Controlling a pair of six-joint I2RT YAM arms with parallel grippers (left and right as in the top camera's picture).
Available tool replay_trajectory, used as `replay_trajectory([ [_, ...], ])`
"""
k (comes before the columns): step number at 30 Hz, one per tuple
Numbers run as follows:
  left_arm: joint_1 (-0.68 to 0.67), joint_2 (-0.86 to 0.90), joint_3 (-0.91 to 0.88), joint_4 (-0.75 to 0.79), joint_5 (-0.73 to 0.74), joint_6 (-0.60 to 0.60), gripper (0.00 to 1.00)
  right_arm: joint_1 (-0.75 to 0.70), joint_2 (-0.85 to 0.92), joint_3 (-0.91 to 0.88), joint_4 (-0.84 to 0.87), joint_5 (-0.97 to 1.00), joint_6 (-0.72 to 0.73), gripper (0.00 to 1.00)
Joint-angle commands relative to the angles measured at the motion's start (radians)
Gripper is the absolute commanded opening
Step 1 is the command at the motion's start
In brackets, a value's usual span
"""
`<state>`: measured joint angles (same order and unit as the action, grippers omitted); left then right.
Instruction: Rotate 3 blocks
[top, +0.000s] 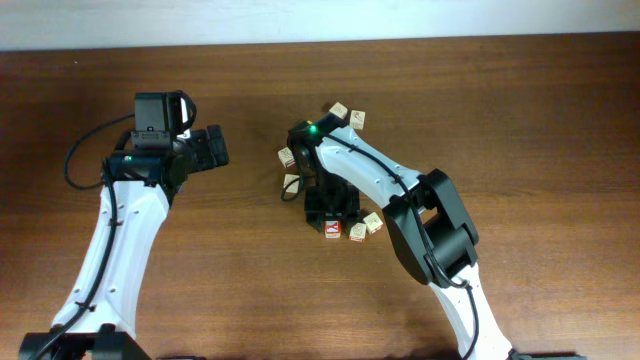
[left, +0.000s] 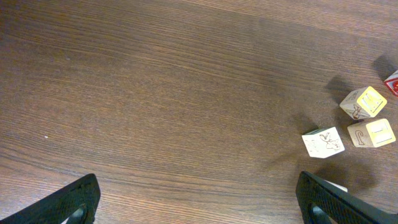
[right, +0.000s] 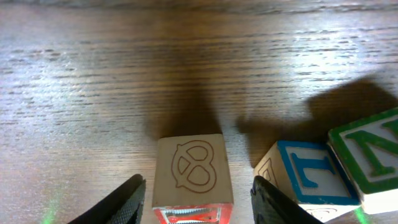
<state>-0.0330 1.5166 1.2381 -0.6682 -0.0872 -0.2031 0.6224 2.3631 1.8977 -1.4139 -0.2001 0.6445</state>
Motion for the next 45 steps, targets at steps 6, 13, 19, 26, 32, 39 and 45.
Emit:
replay_trajectory([
  [6, 0.003, 0.004, 0.01, 0.001, -0.015, -0.009, 0.99, -0.07, -0.188, 0.028, -0.016, 0.045, -0.065, 0.59],
  [13, 0.003, 0.004, 0.01, 0.001, -0.015, -0.009, 0.99, -0.188, -0.399, -0.029, -0.143, 0.265, -0.065, 0.57],
  [19, 0.003, 0.004, 0.01, 0.001, -0.015, -0.009, 0.99, -0.187, -0.399, -0.306, 0.009, 0.201, -0.06, 0.39],
  [26, 0.003, 0.004, 0.01, 0.001, -0.015, -0.009, 0.99, -0.065, -0.397, -0.452, 0.161, 0.221, 0.053, 0.25],
  [32, 0.003, 0.004, 0.01, 0.001, -0.015, -0.009, 0.99, -0.046, -0.397, -0.541, 0.251, 0.284, 0.124, 0.2],
  [39, 0.003, 0.004, 0.01, 0.001, -0.015, -0.009, 0.99, -0.046, -0.39, -0.563, 0.371, 0.193, 0.085, 0.21],
  [45, 0.003, 0.004, 0.01, 0.001, -0.015, -0.009, 0.99, -0.046, -0.378, -0.563, 0.421, 0.137, -0.017, 0.21],
])
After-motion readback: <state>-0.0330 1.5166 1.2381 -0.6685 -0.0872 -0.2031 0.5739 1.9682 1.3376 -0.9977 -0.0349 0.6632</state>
